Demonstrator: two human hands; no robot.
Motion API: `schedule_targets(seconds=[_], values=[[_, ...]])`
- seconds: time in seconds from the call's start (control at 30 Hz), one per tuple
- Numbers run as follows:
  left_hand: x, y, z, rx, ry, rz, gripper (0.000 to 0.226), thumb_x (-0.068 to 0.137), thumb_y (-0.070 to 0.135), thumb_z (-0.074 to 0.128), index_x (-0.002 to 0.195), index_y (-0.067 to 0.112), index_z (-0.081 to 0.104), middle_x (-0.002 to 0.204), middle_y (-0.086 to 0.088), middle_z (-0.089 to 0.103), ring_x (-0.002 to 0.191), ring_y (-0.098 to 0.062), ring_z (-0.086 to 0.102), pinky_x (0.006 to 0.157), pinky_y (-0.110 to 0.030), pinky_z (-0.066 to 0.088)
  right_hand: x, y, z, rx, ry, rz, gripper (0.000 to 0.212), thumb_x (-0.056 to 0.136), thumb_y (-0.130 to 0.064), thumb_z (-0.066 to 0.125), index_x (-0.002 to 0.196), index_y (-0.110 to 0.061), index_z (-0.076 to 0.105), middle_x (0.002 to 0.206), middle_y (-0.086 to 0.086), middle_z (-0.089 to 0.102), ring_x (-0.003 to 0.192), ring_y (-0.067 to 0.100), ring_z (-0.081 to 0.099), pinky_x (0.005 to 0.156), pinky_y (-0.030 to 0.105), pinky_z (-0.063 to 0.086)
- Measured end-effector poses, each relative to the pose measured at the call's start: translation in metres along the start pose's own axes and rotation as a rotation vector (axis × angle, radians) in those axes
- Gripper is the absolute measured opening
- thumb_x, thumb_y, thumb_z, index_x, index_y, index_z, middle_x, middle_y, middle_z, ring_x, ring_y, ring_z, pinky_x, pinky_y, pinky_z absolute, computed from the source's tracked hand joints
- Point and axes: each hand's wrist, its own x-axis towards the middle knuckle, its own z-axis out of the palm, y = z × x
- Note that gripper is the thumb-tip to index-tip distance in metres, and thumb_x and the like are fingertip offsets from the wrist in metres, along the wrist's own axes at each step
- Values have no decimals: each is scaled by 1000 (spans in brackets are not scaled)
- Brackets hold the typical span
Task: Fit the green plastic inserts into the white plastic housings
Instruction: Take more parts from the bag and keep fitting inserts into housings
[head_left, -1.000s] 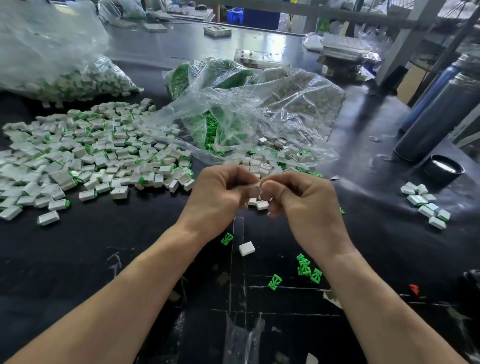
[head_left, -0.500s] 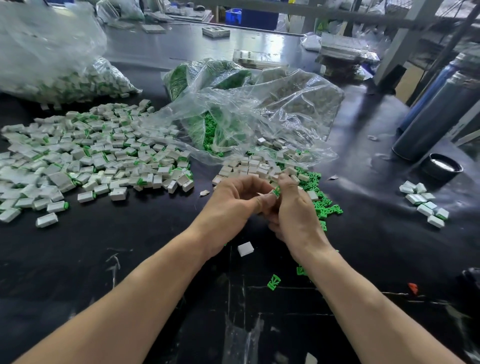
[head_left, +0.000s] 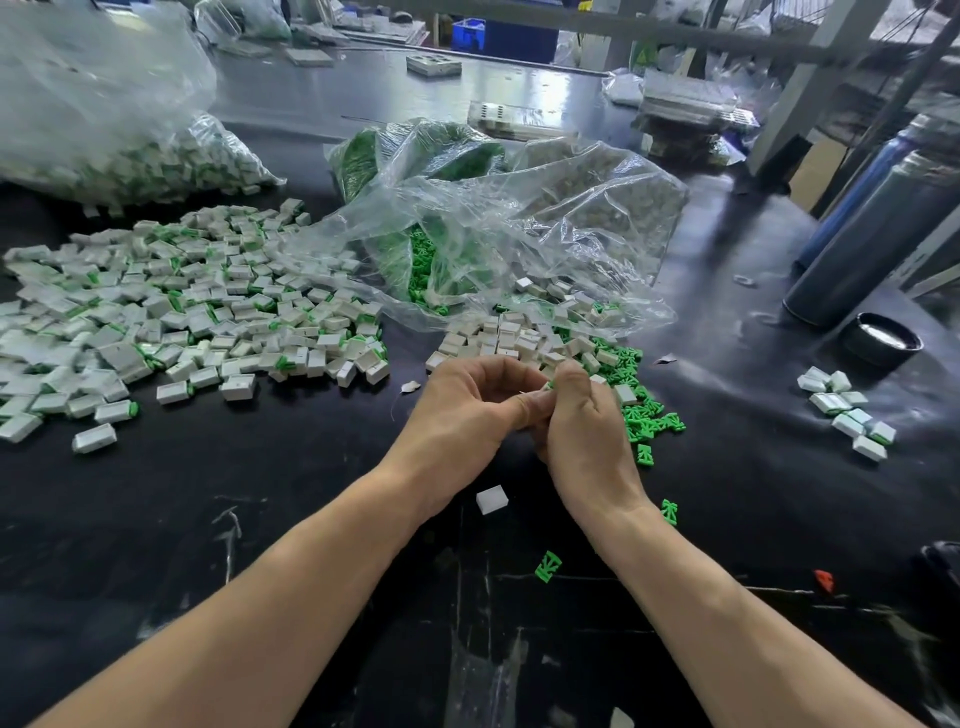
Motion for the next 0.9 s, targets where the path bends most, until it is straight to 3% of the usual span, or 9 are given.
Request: schedule_targets(seconds=[0.1, 0.27, 0.4, 0.43, 0.57, 0.73, 0.9], values=[[0, 0, 0, 17, 13, 0, 8, 90, -2, 72, 95, -7, 70, 76, -10, 72, 70, -13, 66, 69, -18, 54, 3, 5, 1, 78, -25, 50, 46, 87, -56, 37, 80, -35, 77, 77, 5, 75, 80, 31, 70, 76, 51, 53], [0, 0, 0, 32, 20, -3, 4, 89, 2, 75, 92, 1, 73, 80, -8, 75, 73, -12, 69, 71, -19, 55, 5, 6, -1, 87, -24, 73, 44, 87, -57, 38, 68, -43, 74, 51, -13, 59, 49, 3, 54, 58, 30, 38], [0, 0, 0, 33, 19, -6, 3, 89, 3, 75, 92, 3, 74, 79, -5, 75, 73, -10, 69, 70, -18, 54, 5, 4, 0, 64, -41, 46, 58, 78, -63, 36, 82, -22, 78, 75, 6, 71, 77, 28, 64, 75, 52, 49], [0, 0, 0, 31, 16, -6, 3, 89, 3, 75, 92, 3, 74, 78, -4, 75, 72, -9, 69, 69, -18, 54, 5, 4, 0, 50, -38, 33, 60, 77, -62, 35, 81, -20, 78, 74, 7, 71, 77, 29, 64, 75, 53, 49], [-1, -1, 0, 31, 14, 1, 6, 89, 3, 75, 94, -1, 73, 79, -6, 75, 72, -10, 69, 69, -18, 54, 5, 6, -2, 18, -32, -14, 53, 85, -54, 31, 58, -36, 73, 52, -12, 62, 54, 8, 55, 59, 29, 39], [-2, -1, 0, 28, 12, 1, 11, 90, 2, 74, 97, -6, 72, 83, -13, 76, 74, -14, 70, 69, -19, 54, 2, 3, -2, 4, -48, -66, 56, 93, -46, 29, 55, -47, 70, 54, -19, 64, 53, -5, 57, 59, 24, 42], [-1, -1, -1, 37, 22, 4, 10, 89, 2, 75, 97, -4, 73, 85, -12, 77, 75, -14, 70, 72, -20, 56, 0, 1, -1, -16, -17, -81, 56, 92, -47, 30, 51, -47, 67, 50, -21, 60, 49, -6, 53, 57, 22, 40]])
